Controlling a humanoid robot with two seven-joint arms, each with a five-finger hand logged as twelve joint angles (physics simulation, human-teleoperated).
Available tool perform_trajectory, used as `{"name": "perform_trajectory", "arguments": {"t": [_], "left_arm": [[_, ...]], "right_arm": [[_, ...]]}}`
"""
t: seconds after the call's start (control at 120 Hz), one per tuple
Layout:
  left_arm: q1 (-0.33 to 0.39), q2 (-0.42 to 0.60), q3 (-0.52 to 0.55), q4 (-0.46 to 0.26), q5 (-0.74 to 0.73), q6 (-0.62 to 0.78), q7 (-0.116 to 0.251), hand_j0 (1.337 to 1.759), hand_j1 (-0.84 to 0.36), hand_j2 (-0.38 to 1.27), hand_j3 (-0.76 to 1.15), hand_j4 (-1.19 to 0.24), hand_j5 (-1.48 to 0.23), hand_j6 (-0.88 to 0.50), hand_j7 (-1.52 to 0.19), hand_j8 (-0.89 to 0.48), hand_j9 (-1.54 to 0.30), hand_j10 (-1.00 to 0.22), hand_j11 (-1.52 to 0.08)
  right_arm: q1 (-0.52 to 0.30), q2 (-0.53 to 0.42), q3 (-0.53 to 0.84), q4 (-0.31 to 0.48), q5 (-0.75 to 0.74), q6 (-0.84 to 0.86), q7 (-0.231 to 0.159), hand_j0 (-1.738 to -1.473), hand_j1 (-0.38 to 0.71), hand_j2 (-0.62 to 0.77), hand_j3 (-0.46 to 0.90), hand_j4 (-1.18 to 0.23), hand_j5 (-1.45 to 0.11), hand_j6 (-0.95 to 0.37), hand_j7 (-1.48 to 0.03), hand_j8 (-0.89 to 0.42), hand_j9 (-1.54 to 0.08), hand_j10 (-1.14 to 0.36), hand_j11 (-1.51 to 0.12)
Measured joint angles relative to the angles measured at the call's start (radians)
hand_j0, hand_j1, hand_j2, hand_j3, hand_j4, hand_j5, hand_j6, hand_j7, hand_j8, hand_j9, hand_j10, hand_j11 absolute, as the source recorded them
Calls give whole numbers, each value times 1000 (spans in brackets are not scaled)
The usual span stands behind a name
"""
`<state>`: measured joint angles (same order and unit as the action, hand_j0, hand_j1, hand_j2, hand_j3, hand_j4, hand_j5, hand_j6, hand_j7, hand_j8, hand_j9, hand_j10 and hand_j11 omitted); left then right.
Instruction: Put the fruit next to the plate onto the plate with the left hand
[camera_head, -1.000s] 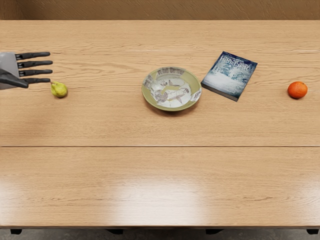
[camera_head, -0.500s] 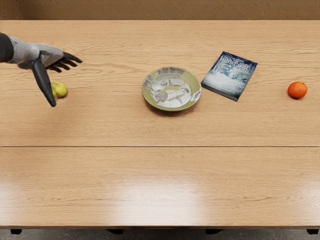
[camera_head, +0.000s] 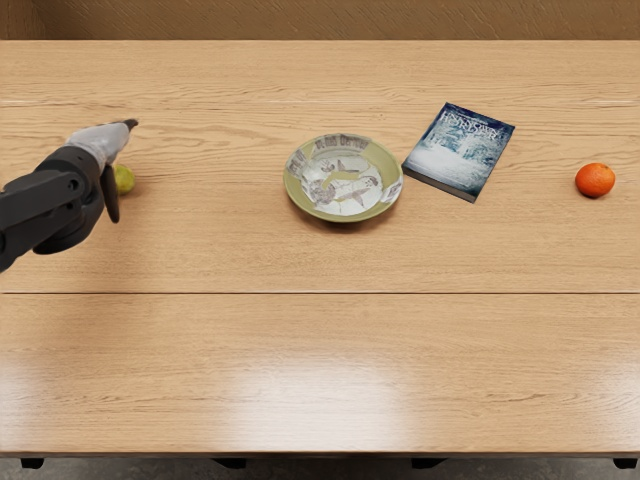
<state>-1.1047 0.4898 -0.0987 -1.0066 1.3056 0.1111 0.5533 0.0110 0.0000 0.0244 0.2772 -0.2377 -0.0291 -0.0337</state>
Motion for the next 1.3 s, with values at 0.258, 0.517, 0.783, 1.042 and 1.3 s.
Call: {"name": "perform_trajectory", "arguments": {"t": [0.258, 0.517, 0.783, 1.042, 1.3], "left_arm": [[-3, -93, 26, 214, 5, 29, -4, 1658, 312, 9, 0, -37, -43, -39, -43, -38, -43, -36, -43], [9, -138, 29, 270, -2, 85, -10, 1658, 165, 34, 0, -159, -202, -160, -202, -160, -201, -158, -201], [14, -160, 41, 277, -10, 92, -15, 1658, 34, 56, 0, -268, -345, -270, -344, -269, -344, -268, -344], [18, -181, 48, 277, -11, 89, -15, 1658, -53, 71, 0, -341, -439, -342, -439, -341, -439, -340, -439], [6, -179, 95, 277, -62, 87, -15, 1658, -133, 84, 0, -407, -526, -408, -526, -408, -526, -407, -525]], "right_arm": [[0, 0, 0, 0, 0, 0, 0, -1658, -349, 0, 0, 0, 0, 0, 0, 0, 0, 0, 0], [0, 0, 0, 0, 0, 0, 0, -1658, -349, 0, 0, 0, 0, 0, 0, 0, 0, 0, 0], [0, 0, 0, 0, 0, 0, 0, -1658, -349, 0, 0, 0, 0, 0, 0, 0, 0, 0, 0], [0, 0, 0, 0, 0, 0, 0, -1658, -349, 0, 0, 0, 0, 0, 0, 0, 0, 0, 0], [1, 0, 0, 0, 0, 0, 0, -1658, -349, 0, 0, 0, 0, 0, 0, 0, 0, 0, 0]]}}
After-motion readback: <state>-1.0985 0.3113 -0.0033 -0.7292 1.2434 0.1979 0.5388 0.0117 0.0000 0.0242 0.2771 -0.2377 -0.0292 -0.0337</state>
